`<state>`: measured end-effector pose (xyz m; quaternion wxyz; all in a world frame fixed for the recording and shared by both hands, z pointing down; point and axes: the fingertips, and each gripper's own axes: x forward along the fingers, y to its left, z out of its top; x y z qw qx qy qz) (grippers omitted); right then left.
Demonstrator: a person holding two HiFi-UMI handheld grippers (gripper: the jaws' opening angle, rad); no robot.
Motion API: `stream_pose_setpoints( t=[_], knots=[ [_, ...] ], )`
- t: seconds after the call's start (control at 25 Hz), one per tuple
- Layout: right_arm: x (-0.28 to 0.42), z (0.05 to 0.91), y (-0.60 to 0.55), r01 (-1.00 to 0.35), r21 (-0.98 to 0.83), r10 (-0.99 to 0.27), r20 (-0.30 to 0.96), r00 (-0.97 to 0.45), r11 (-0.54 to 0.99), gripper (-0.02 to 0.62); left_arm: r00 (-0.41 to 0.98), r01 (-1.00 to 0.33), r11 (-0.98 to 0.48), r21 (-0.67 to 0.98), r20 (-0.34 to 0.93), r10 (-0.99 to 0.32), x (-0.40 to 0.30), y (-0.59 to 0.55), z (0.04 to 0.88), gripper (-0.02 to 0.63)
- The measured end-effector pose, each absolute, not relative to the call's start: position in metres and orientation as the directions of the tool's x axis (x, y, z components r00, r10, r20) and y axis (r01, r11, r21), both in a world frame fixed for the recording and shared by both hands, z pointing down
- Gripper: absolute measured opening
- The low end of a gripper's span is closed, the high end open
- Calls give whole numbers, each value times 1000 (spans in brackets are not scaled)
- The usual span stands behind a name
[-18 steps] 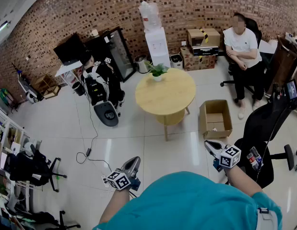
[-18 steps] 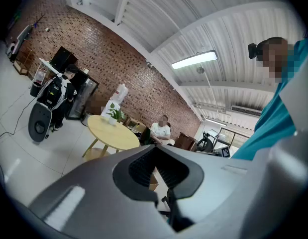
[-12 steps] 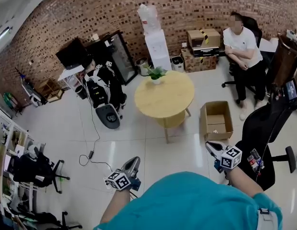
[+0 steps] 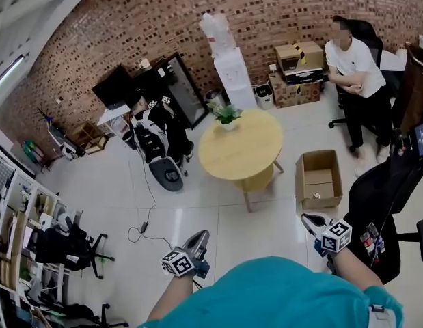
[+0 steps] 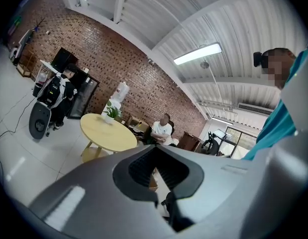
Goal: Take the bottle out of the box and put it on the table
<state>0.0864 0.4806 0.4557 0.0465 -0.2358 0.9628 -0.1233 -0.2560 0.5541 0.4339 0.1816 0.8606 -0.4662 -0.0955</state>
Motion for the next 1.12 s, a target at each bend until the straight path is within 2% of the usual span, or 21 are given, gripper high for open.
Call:
stream_pose_setpoints(
  t=[0.28, 0.56, 0.76, 0.92, 1.12],
  knots=[
    [17, 456, 447, -475, -248, -488, 10, -873, 845, 2, 589, -717, -539, 442, -30, -808, -317, 499, 456, 0],
    [-134, 414, 399, -560, -220, -575, -8, -818, 799, 2, 683, -630, -637, 444, -74, -727, -460, 426, 471, 0],
    [-219, 372, 377, -603, -228, -616, 20, -788, 764, 2, 715, -589, -671, 450, -95, -692, -549, 382, 434, 0],
    [-215, 371, 315, -610, -245, -616, 63, -785, 753, 2, 705, -591, -661, 462, -101, -702, -550, 316, 424, 0],
    [-146, 375, 211, -563, -291, -581, 29, -814, 774, 2, 651, -657, -601, 454, -59, -757, -490, 247, 412, 0]
  ],
)
